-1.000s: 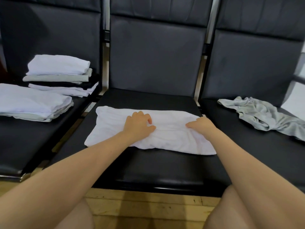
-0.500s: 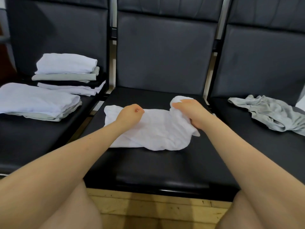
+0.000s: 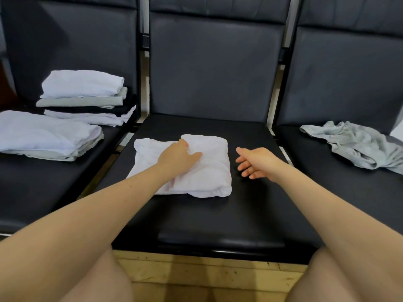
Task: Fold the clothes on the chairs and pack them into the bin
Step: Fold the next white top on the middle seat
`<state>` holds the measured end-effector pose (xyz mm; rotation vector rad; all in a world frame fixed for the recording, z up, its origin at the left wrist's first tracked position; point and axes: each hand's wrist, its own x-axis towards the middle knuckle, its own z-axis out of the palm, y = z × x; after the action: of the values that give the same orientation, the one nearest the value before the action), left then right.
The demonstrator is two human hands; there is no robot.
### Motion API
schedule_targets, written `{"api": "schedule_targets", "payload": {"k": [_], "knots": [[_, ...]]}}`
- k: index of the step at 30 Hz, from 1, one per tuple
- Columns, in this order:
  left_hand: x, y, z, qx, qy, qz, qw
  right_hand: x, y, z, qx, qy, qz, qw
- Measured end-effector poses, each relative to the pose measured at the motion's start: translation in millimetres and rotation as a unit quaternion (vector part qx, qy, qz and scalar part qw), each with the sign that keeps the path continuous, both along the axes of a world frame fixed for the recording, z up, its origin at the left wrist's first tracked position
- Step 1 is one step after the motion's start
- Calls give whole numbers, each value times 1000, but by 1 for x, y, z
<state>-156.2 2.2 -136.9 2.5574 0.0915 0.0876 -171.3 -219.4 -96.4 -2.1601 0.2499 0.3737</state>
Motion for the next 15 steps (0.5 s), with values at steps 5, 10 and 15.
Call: {"api": "schedule_targets", "payload": {"k": [5, 10, 15], "knots": [[-1, 7, -3, 26, -31, -50, 998, 1, 25, -14, -46, -30, 62, 997], [-6, 17, 2, -35, -38, -66, 996, -1, 51, -17, -3, -49, 51, 998], [-7, 13, 8, -76, -51, -64, 994, 2, 31, -4, 89, -29, -42, 995]]}}
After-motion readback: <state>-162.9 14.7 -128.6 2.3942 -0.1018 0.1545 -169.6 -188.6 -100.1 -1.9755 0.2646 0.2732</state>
